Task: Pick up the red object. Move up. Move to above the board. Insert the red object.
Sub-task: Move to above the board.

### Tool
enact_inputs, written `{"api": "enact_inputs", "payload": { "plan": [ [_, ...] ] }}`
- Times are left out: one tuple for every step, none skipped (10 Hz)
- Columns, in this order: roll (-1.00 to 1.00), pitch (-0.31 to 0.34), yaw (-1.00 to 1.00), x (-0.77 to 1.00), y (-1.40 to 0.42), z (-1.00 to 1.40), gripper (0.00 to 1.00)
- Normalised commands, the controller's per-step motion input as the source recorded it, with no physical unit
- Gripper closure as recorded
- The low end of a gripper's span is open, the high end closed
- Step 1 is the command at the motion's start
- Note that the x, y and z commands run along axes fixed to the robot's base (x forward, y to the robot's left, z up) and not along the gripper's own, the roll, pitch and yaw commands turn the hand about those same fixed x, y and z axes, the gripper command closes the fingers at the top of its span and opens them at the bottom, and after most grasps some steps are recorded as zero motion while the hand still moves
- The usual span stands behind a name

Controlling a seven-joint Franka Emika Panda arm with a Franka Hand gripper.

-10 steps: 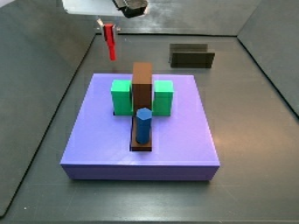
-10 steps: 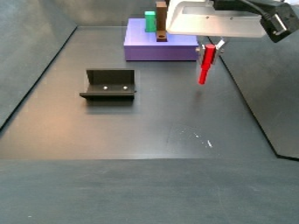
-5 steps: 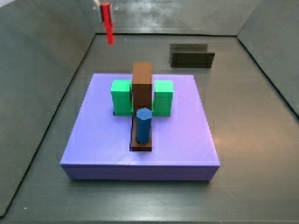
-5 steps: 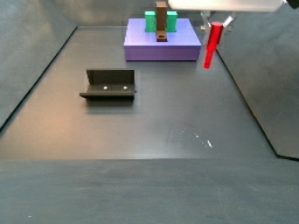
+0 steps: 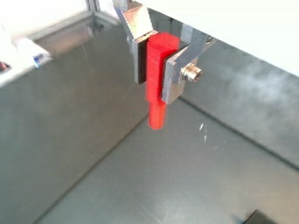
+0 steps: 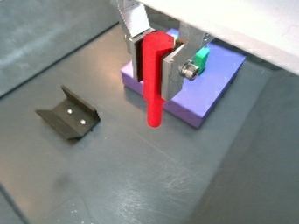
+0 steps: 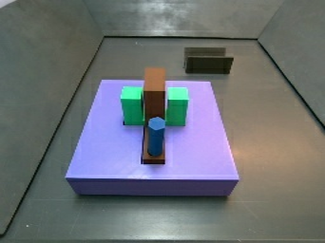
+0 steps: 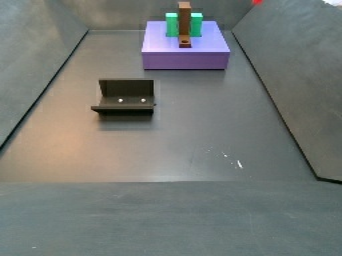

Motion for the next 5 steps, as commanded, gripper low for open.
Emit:
{"api": "enact_inputs", "payload": {
  "plan": [
    [-0.04,0.087,-0.01,0.05,0.0,0.24,1.0],
    [0.01,0.254,0.25,0.64,-1.4,0.2,1.0],
    [0.1,0.278,0.22,0.65,-1.4,0.2,1.0],
    [0.1,0.3,0.18,0.68,-1.4,0.19,1.0],
    [-0.01,0.272,0.08,0.72,-1.4,0.21,1.0]
  ]
}}
